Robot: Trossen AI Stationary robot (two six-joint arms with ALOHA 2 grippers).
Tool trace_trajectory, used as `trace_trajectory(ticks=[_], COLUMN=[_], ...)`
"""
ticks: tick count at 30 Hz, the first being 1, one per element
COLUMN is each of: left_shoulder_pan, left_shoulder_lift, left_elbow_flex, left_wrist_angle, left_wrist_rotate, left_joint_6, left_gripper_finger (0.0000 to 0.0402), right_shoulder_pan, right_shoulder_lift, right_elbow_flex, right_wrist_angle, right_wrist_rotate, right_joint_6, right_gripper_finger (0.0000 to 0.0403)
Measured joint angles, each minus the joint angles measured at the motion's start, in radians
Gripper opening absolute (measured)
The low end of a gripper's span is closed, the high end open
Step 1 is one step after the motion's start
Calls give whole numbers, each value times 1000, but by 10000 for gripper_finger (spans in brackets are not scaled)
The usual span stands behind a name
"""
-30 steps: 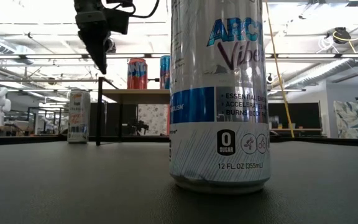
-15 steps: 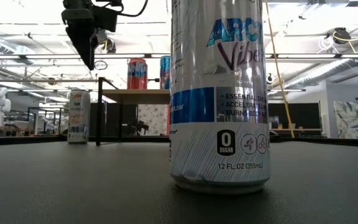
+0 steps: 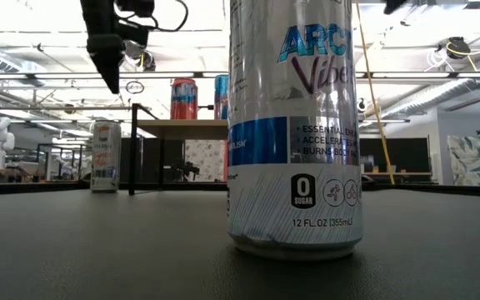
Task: Place canned beverage on shelf
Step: Put the white-yellow soda can on the shelf aligned with the other white-yellow soda can
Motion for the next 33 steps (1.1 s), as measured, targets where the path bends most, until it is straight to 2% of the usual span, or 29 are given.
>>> trace_trajectory(ticks=[4, 11, 26, 30, 33], left_shoulder_pan=[99, 210, 322, 340, 341], left_shoulder_lift=[29, 89, 170, 204, 220], left_elbow_flex=[0, 0, 0, 0, 0], left_wrist_angle=[10, 37, 62, 59, 59], left_wrist_rotate=[2, 68, 84, 141, 142], left_joint_6=[-5, -40, -17, -19, -19], left_gripper_finger=[316, 316, 316, 316, 316], right_shoulder_pan=[2, 45, 91, 97, 98], right_shoulder_lift=[-30, -21, 19, 19, 19], right_elbow_flex=[-103, -179, -181, -181, -181], right_wrist_angle=[137, 374, 440, 451, 451], right_wrist_rotate=[2, -1, 0, 0, -1], right_joint_6=[23, -85, -71, -66, -63], right_gripper_finger=[244, 244, 244, 244, 244])
